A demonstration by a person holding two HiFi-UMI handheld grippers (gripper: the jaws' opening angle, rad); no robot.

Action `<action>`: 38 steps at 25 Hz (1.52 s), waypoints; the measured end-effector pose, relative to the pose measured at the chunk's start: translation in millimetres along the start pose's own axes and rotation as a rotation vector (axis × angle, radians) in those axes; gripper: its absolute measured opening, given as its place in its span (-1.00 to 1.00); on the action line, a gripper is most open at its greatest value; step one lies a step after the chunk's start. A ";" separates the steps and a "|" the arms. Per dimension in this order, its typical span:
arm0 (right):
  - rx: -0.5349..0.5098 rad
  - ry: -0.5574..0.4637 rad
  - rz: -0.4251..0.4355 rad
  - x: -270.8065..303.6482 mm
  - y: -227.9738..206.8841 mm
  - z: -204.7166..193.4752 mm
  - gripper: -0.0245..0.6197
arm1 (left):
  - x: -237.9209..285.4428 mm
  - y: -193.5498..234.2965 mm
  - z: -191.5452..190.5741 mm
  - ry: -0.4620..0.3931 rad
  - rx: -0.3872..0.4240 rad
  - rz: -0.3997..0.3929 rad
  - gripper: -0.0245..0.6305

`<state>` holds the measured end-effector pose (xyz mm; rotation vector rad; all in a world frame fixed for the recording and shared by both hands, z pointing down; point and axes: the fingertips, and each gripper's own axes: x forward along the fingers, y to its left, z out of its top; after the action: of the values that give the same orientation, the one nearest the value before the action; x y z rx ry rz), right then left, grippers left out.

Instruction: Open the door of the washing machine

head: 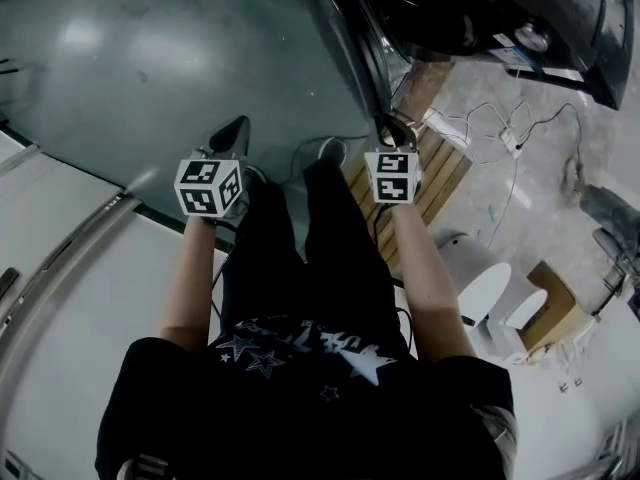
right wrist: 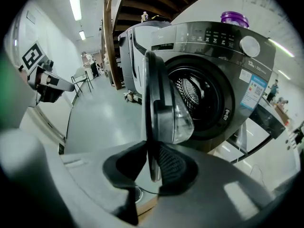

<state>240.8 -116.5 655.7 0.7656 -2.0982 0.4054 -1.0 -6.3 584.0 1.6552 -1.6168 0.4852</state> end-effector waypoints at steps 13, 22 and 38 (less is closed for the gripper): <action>0.103 0.032 0.062 16.3 132.8 10.3 -0.63 | -80.1 84.3 -45.4 -0.045 -0.095 0.069 -0.89; 0.131 0.033 0.081 35.5 215.7 34.5 -0.60 | -128.9 141.0 -81.6 -0.070 -0.163 0.122 -0.89; 0.284 0.038 0.008 82.4 316.4 94.8 -0.57 | -203.6 266.6 -126.5 -0.133 -0.278 0.187 -0.89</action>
<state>-59.9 43.0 661.9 0.9050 -2.0320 0.7281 -254.2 247.4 584.1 1.3611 -1.8552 0.2319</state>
